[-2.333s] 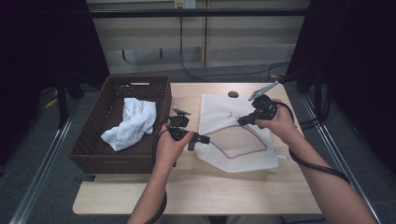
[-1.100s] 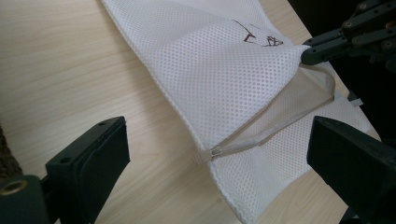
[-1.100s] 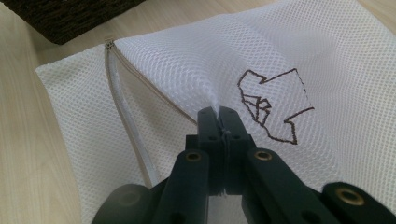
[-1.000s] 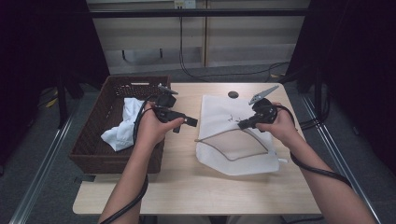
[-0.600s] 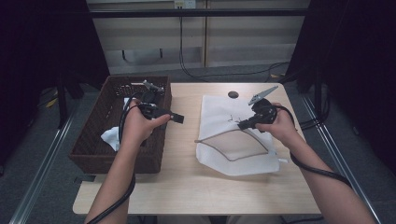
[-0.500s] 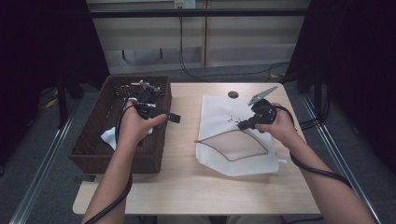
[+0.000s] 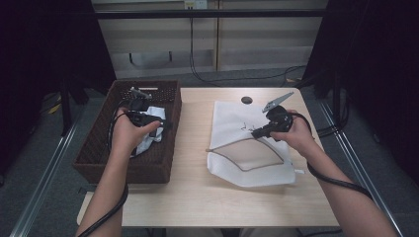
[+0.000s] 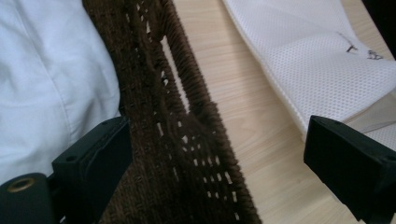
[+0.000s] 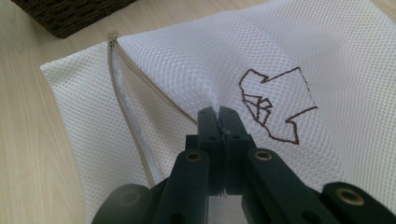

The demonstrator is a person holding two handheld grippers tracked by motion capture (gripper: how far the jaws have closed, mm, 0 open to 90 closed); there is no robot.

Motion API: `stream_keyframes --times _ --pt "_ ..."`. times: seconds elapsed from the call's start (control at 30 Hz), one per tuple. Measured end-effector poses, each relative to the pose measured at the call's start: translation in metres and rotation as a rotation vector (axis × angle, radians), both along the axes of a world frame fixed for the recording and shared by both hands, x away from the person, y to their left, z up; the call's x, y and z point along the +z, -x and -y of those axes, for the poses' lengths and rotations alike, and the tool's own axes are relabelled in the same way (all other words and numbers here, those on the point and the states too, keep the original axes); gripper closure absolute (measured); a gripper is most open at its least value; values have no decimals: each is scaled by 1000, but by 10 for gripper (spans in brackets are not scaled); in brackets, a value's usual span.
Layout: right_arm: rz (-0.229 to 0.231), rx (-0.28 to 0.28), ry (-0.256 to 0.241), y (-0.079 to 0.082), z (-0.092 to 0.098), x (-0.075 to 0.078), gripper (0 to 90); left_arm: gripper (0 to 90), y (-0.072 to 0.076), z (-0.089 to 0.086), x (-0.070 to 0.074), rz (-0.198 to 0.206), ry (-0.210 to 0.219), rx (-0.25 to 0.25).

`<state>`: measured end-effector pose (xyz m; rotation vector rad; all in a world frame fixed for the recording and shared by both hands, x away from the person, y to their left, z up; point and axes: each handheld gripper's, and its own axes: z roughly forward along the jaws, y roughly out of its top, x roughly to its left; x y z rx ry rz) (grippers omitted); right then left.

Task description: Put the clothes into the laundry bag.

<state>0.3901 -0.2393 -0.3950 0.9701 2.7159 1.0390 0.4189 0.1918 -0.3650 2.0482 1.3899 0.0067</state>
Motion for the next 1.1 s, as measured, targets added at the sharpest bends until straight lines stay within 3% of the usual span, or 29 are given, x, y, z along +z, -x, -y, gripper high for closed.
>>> stream_keyframes --times 0.13,0.2,0.27,0.47,0.67,0.77,0.87,1.1 --pt "-4 -3 0 0 1 0 900 84 -5 -9 -8 -5 -13 5" --pt "-4 -2 -1 0 1 0 900 85 -6 -12 -12 -5 -5 29" --pt "-5 0 1 0 1 0 900 85 -9 -15 -14 -3 -27 32" --pt "-12 3 3 0 1 -1 900 91 -15 -24 -22 -26 -34 76" --pt "-11 4 3 0 2 -2 900 89 -21 -32 -29 -14 -68 107" --pt "-13 0 1 0 2 -2 900 85 -24 -37 -33 -28 -74 126" --pt "-18 -2 -2 0 2 -2 900 77 -25 -39 -36 -37 -88 119" --pt "-22 -3 2 0 3 -2 900 59 -30 -48 -41 -29 -110 158"
